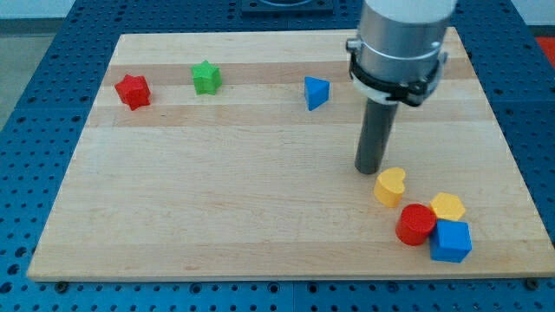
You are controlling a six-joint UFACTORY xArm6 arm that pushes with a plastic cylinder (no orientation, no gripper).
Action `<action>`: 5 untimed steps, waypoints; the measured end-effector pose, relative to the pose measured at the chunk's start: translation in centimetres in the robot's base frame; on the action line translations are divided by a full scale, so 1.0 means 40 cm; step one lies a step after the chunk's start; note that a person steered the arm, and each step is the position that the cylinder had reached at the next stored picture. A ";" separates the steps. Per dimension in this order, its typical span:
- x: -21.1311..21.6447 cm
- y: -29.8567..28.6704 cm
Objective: Place the green circle left to the yellow blocks
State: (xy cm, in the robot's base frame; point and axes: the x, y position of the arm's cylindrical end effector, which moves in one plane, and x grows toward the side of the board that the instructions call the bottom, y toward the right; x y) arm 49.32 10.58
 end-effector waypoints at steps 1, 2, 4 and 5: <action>0.052 0.013; 0.099 0.035; 0.101 -0.032; 0.069 -0.186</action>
State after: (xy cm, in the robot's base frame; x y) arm 52.08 3.14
